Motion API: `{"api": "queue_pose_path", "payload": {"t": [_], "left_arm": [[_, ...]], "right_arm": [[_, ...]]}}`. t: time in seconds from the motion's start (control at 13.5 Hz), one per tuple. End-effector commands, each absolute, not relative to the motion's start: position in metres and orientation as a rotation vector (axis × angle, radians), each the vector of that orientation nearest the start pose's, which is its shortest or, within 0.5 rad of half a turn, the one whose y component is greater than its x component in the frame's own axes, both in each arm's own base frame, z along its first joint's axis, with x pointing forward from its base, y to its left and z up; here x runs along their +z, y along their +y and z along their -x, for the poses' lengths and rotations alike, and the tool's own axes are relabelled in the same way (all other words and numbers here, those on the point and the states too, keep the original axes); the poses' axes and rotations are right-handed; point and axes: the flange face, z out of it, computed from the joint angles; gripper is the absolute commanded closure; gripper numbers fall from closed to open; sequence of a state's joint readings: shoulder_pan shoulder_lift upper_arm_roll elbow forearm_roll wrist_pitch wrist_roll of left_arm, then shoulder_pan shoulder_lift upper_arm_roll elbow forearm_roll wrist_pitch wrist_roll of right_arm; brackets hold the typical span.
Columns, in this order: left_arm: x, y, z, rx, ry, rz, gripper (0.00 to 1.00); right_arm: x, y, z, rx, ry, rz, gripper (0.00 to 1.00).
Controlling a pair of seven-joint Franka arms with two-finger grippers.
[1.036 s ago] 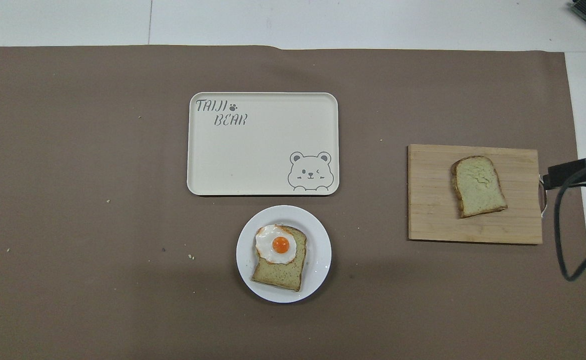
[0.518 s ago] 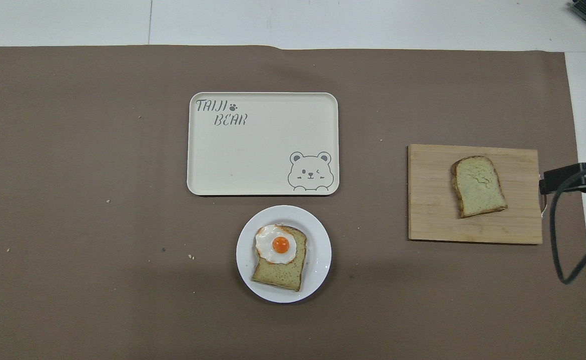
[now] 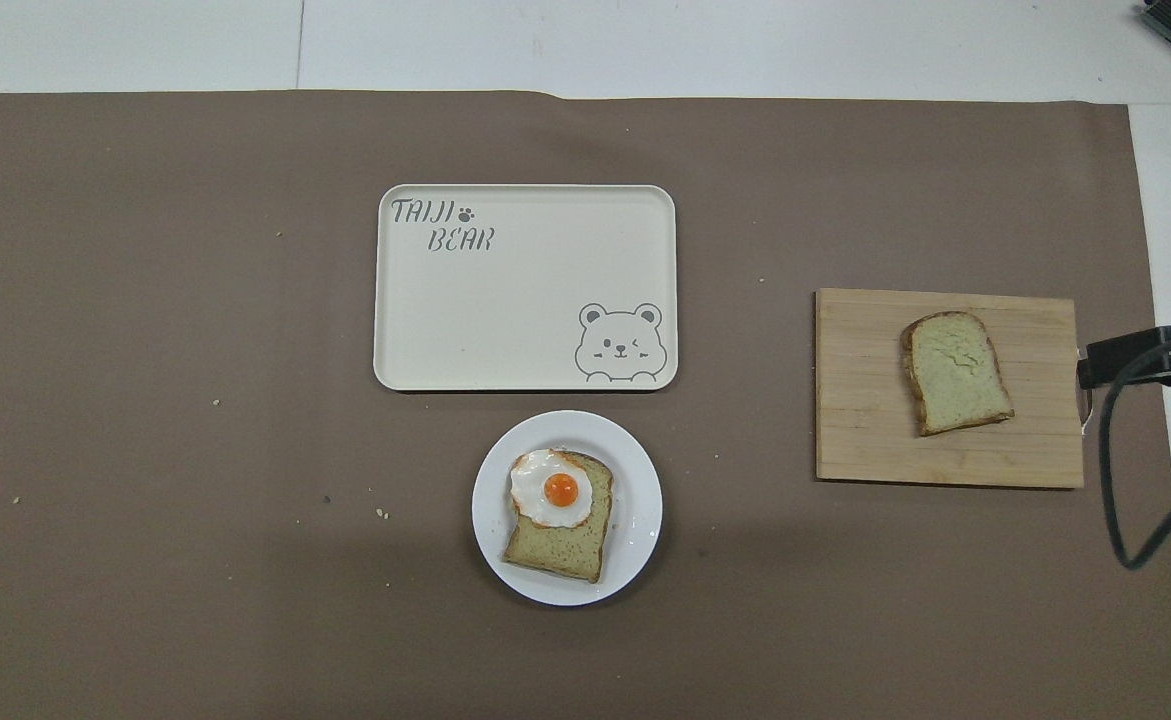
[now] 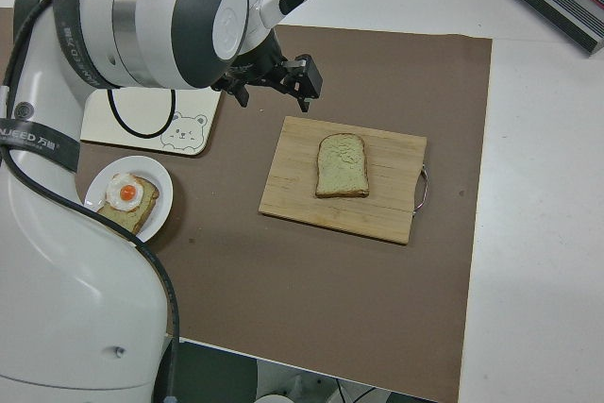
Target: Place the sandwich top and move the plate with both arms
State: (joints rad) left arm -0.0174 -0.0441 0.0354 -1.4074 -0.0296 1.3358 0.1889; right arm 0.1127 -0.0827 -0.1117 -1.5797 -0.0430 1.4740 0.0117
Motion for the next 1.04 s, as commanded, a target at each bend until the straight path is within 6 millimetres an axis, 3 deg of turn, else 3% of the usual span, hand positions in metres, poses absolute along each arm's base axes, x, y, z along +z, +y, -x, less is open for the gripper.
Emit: {"api": "queue_pose_path", "payload": {"t": [0.0, 0.3, 0.52, 0.96], "left_arm": [[0.704, 0.009, -0.503, 0.046, 0.262, 3.161, 0.00], [0.704, 0.009, -0.503, 0.046, 0.262, 3.161, 0.00], [0.704, 0.009, -0.503, 0.046, 0.262, 3.161, 0.00], [0.704, 0.009, -0.503, 0.046, 0.262, 3.161, 0.00]], "right_arm": [[0.655, -0.008, -0.513, 0.004, 0.013, 3.146, 0.00], [0.651, -0.010, -0.514, 0.013, 0.013, 3.146, 0.00], [0.624, -0.015, -0.521, -0.001, -0.107, 3.144, 0.00], [0.616, -0.030, -0.522, -0.003, -0.091, 3.144, 0.00]]}}
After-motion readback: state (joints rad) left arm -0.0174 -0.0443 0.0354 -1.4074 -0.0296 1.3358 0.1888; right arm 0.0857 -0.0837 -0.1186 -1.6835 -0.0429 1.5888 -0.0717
